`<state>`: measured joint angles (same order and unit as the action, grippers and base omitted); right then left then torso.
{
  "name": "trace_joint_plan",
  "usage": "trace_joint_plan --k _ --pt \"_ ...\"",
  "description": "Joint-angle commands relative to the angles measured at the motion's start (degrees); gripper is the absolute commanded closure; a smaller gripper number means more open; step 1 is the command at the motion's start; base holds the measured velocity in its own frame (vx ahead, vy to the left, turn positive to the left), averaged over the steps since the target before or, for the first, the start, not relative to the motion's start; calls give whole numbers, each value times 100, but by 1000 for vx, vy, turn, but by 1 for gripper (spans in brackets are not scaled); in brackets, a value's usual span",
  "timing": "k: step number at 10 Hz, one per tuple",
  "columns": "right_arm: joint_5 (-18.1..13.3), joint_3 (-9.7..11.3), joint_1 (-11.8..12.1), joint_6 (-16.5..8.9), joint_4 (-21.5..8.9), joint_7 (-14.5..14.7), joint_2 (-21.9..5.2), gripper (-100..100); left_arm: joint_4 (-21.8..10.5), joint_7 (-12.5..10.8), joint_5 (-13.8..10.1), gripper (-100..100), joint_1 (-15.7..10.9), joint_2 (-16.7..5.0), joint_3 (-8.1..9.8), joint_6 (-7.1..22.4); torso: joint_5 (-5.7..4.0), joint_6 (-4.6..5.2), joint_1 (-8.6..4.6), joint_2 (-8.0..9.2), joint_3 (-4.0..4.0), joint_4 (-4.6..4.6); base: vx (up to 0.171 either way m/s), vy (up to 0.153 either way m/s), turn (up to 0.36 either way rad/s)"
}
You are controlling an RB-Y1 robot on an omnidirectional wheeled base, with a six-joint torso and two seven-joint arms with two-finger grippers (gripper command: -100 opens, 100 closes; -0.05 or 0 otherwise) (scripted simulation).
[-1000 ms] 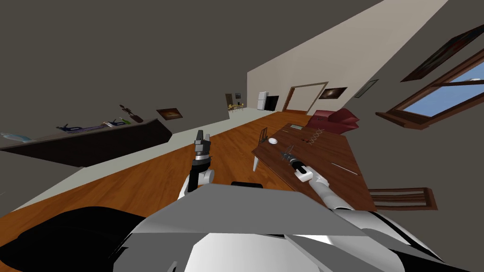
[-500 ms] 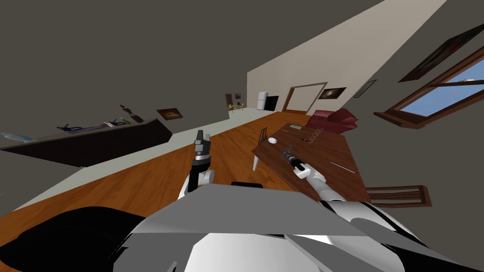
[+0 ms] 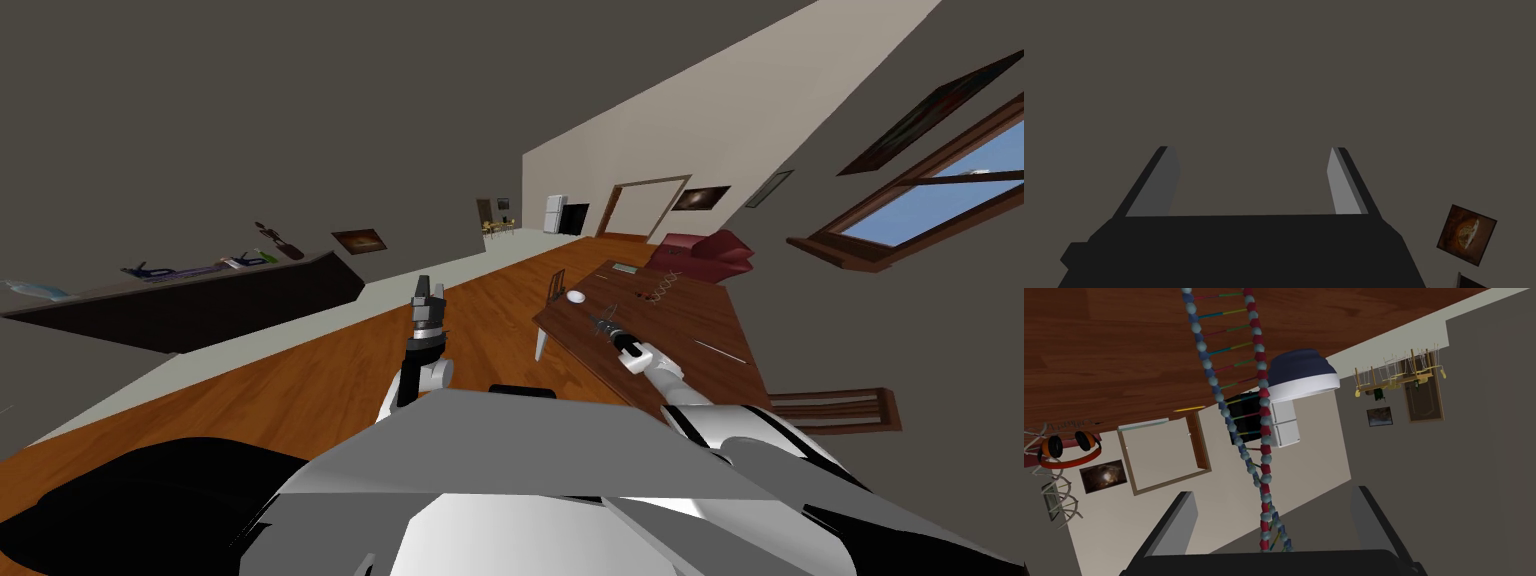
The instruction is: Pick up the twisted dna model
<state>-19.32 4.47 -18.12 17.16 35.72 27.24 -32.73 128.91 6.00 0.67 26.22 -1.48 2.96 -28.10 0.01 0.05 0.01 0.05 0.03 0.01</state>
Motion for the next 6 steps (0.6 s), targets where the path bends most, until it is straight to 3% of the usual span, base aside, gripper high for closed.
trace_joint_plan --k 1,5,6 --pt "31 67 -286 83 -286 45 20 -100 0 0 0 0 0 0 0 0 0 0 0 0 0 0 -34 -3 -17" --pt "31 67 -323 83 -449 45 20 -100 0 0 0 0 0 0 0 0 0 1 2 2 1 0 -19 2 0" --pt "59 123 -588 231 -674 110 49 -100 0 0 0 0 0 0 0 0 0 0 2 -3 -1 -1 -33 4 -15"
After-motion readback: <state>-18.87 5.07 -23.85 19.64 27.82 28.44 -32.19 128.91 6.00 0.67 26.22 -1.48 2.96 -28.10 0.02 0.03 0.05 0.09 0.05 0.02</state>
